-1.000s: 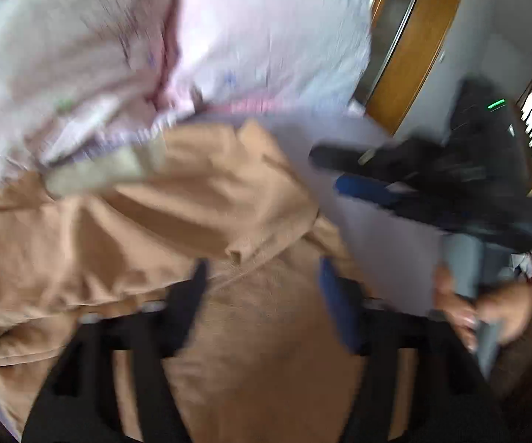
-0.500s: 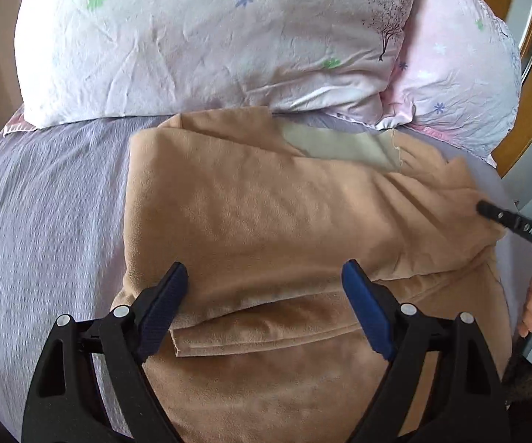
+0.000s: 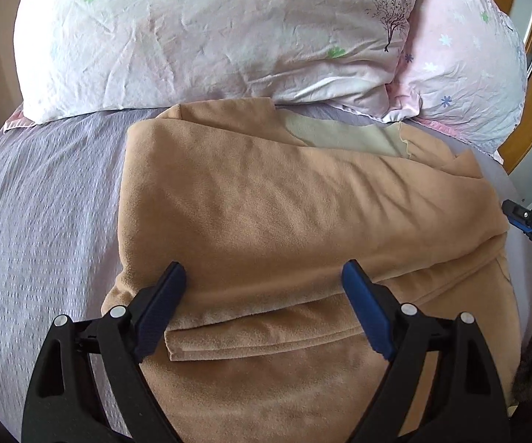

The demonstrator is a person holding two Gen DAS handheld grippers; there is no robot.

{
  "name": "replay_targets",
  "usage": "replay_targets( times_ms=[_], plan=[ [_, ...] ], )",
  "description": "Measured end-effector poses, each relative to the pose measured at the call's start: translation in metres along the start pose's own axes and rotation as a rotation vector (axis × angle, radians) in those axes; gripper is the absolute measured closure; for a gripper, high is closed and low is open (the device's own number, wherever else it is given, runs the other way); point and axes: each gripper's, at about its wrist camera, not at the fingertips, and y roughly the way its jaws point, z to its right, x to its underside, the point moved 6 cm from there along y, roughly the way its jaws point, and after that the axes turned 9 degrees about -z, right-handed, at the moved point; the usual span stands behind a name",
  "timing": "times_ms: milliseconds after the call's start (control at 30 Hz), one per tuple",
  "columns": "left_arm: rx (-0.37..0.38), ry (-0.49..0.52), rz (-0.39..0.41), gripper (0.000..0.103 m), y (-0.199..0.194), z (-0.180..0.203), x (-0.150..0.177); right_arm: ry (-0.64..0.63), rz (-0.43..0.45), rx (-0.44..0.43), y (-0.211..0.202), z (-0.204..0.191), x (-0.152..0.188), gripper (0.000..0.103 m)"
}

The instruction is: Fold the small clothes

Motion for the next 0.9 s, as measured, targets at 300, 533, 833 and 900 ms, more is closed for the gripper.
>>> replay_targets(
  times_ms=[300, 533, 833, 900],
  plan=[
    [0.318, 0.047, 0.095, 0.007, -0.104, -0.018, 0.083, -0.147, 0.126, -0.274, -0.085, -0.008, 0.072, 0.021],
    [0.425, 0.02, 0.128, 0.001, -0.162, -0.055, 0.213, -0.256, -0.008, -0.508, -0.137, 0.029, 0.217, 0.009],
    [0.463, -0.045, -0.024, 0.001, -0.108, -0.058, 0.289, -0.119, -0.178, -0.473, -0.096, 0.076, 0.29, 0.009],
    [0.495, -0.078, -0.024, 0.001, -0.096, -0.058, 0.283, -0.128, -0.201, -0.486, -0.073, 0.069, 0.284, 0.009]
  ],
)
